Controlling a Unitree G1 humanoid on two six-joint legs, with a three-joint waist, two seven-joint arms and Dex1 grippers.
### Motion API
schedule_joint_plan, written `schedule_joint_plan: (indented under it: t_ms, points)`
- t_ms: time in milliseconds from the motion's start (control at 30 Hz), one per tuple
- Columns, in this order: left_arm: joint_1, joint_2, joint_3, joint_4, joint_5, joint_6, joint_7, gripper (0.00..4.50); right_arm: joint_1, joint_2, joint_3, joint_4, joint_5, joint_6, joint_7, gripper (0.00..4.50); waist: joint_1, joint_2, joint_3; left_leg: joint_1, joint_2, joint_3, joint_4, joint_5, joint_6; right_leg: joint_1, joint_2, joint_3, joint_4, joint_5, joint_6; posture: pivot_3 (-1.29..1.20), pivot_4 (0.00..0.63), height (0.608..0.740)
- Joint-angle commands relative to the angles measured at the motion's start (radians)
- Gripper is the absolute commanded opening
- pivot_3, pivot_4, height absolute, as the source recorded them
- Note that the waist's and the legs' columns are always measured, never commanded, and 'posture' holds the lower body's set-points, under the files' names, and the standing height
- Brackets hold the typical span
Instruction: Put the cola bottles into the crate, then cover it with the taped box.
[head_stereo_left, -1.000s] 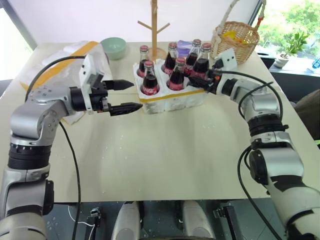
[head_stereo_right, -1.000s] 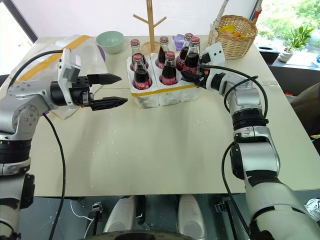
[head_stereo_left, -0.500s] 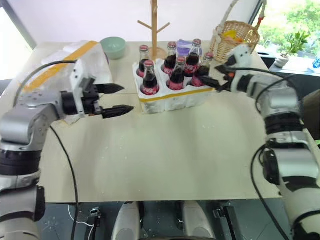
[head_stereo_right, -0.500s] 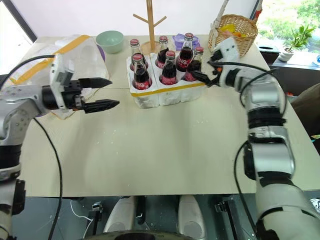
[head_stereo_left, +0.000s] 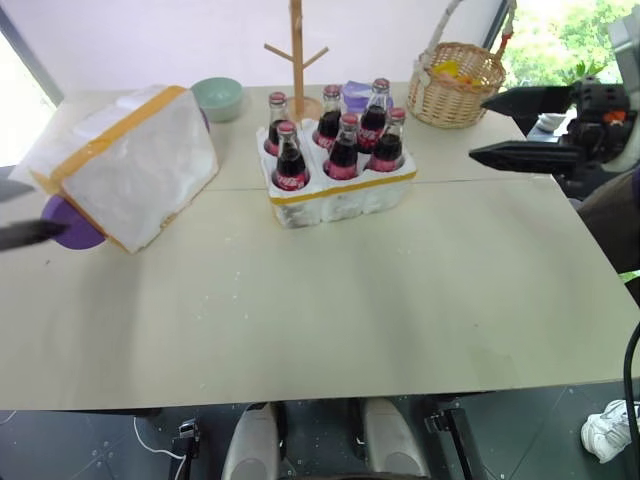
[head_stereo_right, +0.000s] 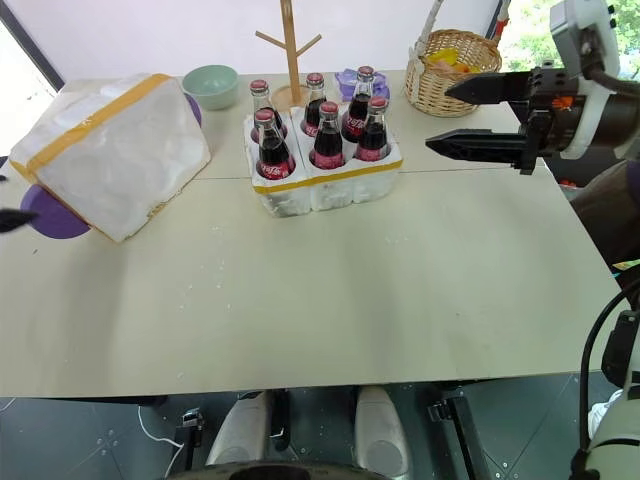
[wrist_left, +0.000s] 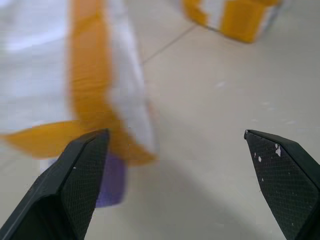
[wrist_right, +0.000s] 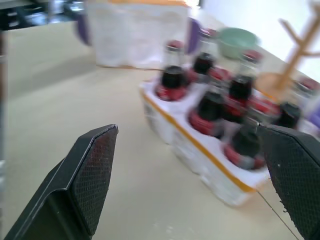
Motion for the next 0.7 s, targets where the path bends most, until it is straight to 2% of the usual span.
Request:
schedule_joint_plan:
  t_ms: [33,200,367,533,700]
  points:
    - [-0.162,0.038,-0.181,0.17,0.089,-0.11,-0.037,4.5,0.0,-0.003,-0.016,-0.019,0.01,-0.011,-0.029,4.48,0.002,0.0,0.0,-0.001,0.0,0.001,0.0,0.0,0.0,0.0,0.0,0.0,0.0,0.0,0.0,0.0,0.15,0.74]
    - [-0.478,0.006,-0.461,0.42,0.288,-0.181,-0.118,4.5,0.033,-0.013,-0.041,-0.044,0.016,-0.015,-0.067,4.48,0.015,0.0,0.0,-0.004,0.0,0.003,0.0,0.0,0.0,-0.005,0.001,0.0,0.003,0.003,0.005,0.0,0.15,0.74]
    - [-0.733,-0.079,-0.64,0.647,0.482,-0.268,-0.14,4.5,0.064,-0.037,-0.09,-0.062,0.028,0.003,-0.122,4.48,0.025,-0.001,0.0,-0.005,0.0,0.003,0.0,0.0,0.001,-0.006,0.002,0.0,0.003,0.003,0.005,0.0,0.15,0.74]
    - [-0.908,-0.169,-0.723,0.844,0.615,-0.344,-0.088,4.5,0.117,-0.077,-0.145,-0.135,0.072,0.033,-0.135,4.48,0.027,-0.002,0.0,-0.008,0.0,0.002,0.004,0.0,0.001,-0.005,0.001,0.0,0.003,0.003,0.005,0.0,0.15,0.74]
    - [-0.977,-0.239,-0.762,0.94,0.7,-0.391,-0.034,4.5,0.108,-0.106,-0.175,-0.169,0.12,0.068,-0.164,4.48,0.019,-0.003,0.0,-0.011,0.0,0.001,0.005,0.0,0.001,-0.008,0.001,0.0,0.003,0.003,0.006,0.0,0.15,0.74]
